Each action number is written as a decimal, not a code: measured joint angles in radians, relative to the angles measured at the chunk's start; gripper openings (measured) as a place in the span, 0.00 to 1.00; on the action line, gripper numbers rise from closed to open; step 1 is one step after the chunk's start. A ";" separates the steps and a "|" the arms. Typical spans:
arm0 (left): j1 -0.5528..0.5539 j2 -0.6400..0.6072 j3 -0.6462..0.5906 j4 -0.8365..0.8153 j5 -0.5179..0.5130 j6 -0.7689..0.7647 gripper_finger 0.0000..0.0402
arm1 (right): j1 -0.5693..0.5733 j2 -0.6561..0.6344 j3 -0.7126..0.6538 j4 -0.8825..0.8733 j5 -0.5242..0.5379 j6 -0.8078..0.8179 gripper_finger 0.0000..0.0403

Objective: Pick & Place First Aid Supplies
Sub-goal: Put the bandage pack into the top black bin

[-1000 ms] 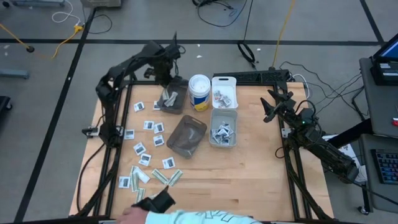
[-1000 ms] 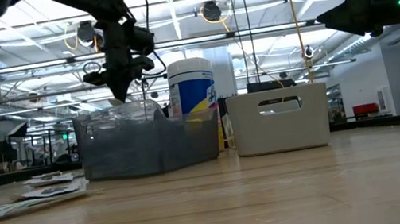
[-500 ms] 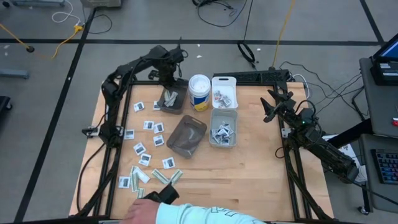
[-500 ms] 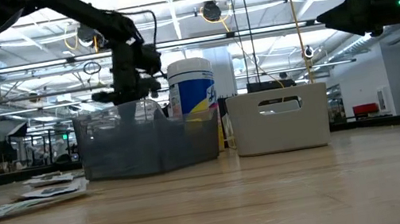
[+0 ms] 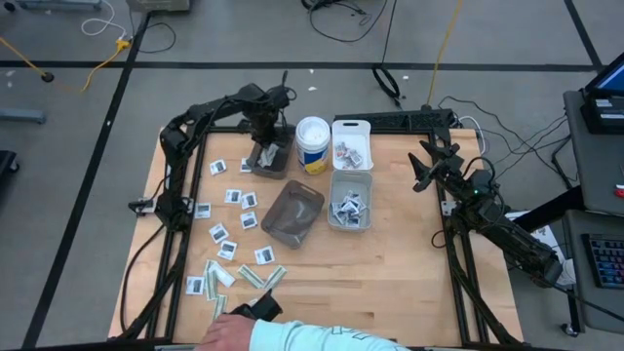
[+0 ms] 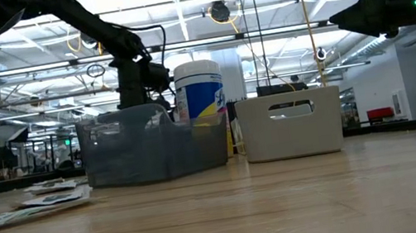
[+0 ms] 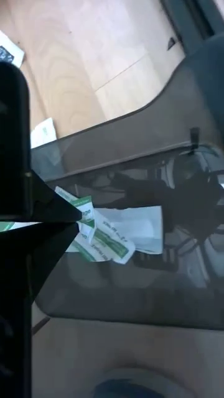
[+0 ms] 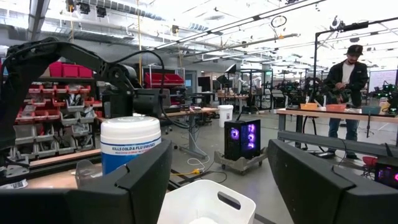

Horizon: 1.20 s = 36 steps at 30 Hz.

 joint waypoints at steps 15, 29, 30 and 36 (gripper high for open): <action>-0.012 -0.001 0.000 0.044 0.059 0.047 0.46 | 0.000 0.000 0.000 0.000 0.000 0.000 0.65; -0.014 -0.138 0.003 0.002 0.061 -0.032 0.66 | 0.000 0.000 0.000 0.000 0.000 0.000 0.65; -0.016 -0.147 0.003 -0.004 0.061 -0.031 0.66 | 0.000 0.000 0.000 0.000 0.000 0.000 0.65; -0.048 -0.221 0.003 -0.077 0.049 -0.024 0.64 | 0.000 0.000 0.000 0.000 0.000 0.000 0.65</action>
